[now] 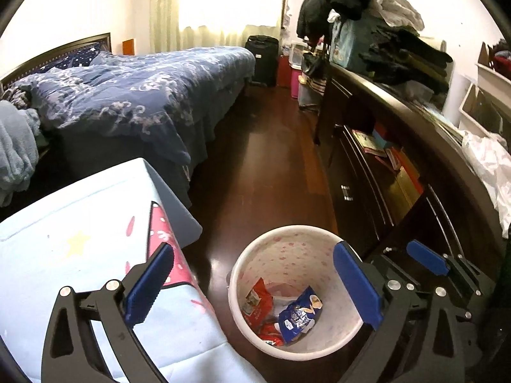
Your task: Collect trash
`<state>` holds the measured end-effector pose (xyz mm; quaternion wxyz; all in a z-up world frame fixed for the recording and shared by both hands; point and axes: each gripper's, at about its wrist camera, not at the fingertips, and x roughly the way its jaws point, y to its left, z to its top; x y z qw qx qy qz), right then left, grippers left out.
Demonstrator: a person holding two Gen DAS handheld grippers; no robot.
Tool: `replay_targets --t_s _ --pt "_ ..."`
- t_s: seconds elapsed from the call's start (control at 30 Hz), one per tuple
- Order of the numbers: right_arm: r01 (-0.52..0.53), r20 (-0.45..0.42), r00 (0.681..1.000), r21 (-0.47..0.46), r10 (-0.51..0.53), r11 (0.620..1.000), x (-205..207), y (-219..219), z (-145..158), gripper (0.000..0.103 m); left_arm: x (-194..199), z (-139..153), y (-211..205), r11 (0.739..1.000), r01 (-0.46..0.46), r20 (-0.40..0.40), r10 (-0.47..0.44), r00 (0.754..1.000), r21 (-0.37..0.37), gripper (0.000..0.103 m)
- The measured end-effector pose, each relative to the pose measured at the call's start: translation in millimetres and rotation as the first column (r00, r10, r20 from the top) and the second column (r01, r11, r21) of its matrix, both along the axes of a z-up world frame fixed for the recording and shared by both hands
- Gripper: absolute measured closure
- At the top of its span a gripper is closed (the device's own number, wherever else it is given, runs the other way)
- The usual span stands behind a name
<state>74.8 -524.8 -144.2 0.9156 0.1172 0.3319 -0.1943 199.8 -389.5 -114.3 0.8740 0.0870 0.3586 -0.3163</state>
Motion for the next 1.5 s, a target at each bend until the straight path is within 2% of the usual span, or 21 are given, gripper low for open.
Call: replay_targets --t_s 0.4,0.53,0.8,1.03,1.2,1.37,1.5 --pt "-0.024 0.039 0.999 -0.002 0.024 1.0 -14 27 22 0.041 -14 20 30 0.999 -0.043 0.05 0.044 0.998 -0.016 0.004" --pt "-0.029 0.059 0.998 -0.007 0.029 1.0 -22 42 30 0.032 -19 26 42 0.998 -0.07 0.075 0.07 0.995 -0.008 0.004" --pt "-0.093 0.107 0.99 0.027 0.089 0.995 -35 85 49 0.023 -32 38 95 0.983 -0.181 0.129 0.178 0.976 0.012 0.004" --pt "-0.229 0.164 0.962 0.044 0.219 0.972 -45 155 65 0.016 -61 52 175 0.943 -0.333 0.188 0.325 0.927 0.013 0.004" --pt "-0.283 0.18 0.943 -0.014 0.28 0.959 -65 213 83 0.004 -105 75 241 0.892 -0.451 0.249 0.442 0.862 -0.025 0.004" --pt "-0.333 0.185 0.921 -0.078 0.342 0.94 -98 265 109 0.004 -154 97 289 0.844 -0.536 0.273 0.524 0.807 -0.034 0.004" --pt "-0.4 0.19 0.889 -0.123 0.417 0.908 -122 299 128 0.004 -190 112 320 0.808 -0.584 0.262 0.583 0.769 -0.083 0.004"
